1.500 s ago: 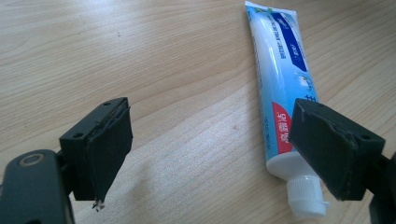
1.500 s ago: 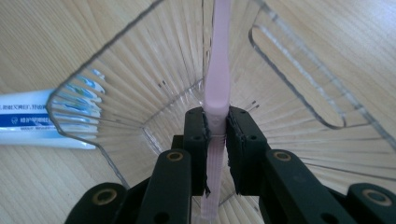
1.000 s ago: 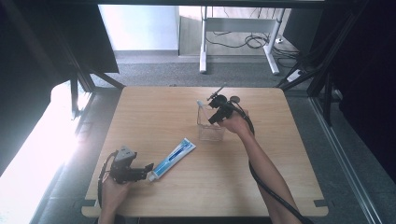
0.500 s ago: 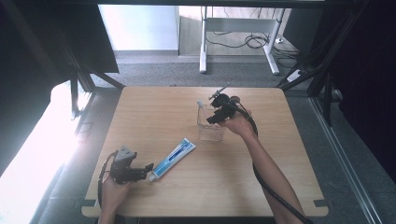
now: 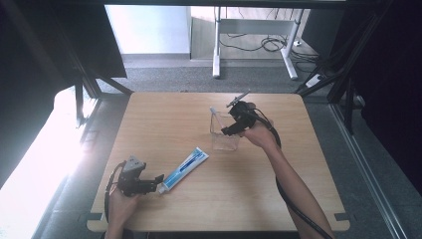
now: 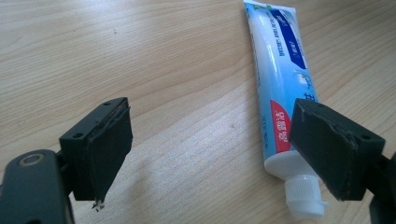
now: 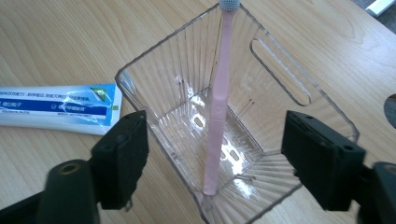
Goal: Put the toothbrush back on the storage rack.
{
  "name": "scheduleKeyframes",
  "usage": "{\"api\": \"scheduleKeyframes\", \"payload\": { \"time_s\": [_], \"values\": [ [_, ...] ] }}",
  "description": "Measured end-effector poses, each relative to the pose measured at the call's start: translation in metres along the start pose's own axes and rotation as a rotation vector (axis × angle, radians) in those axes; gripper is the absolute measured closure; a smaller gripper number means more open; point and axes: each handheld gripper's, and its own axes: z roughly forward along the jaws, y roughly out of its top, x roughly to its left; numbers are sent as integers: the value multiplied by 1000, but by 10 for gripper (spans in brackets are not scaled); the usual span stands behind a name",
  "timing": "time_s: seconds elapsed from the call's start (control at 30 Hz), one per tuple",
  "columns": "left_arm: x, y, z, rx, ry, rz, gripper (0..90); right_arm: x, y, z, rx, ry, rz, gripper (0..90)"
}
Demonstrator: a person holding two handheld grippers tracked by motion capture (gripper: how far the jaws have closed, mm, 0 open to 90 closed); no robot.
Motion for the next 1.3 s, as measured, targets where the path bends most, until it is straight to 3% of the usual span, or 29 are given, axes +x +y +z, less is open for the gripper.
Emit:
{"api": "scheduleKeyframes", "payload": {
  "time_s": [0.43, 0.63, 1.3],
  "values": [
    [-1, 0, 1, 2, 0, 3, 139, 2, -11, -17, -53, -10, -29, 76],
    [-1, 0, 1, 2, -3, 3, 139, 4, -17, -24, -67, -10, -37, 70],
    [-2, 2, 2, 0, -5, 12, 139, 6, -63, -39, -111, 2, -23, 82]
  ]
}}
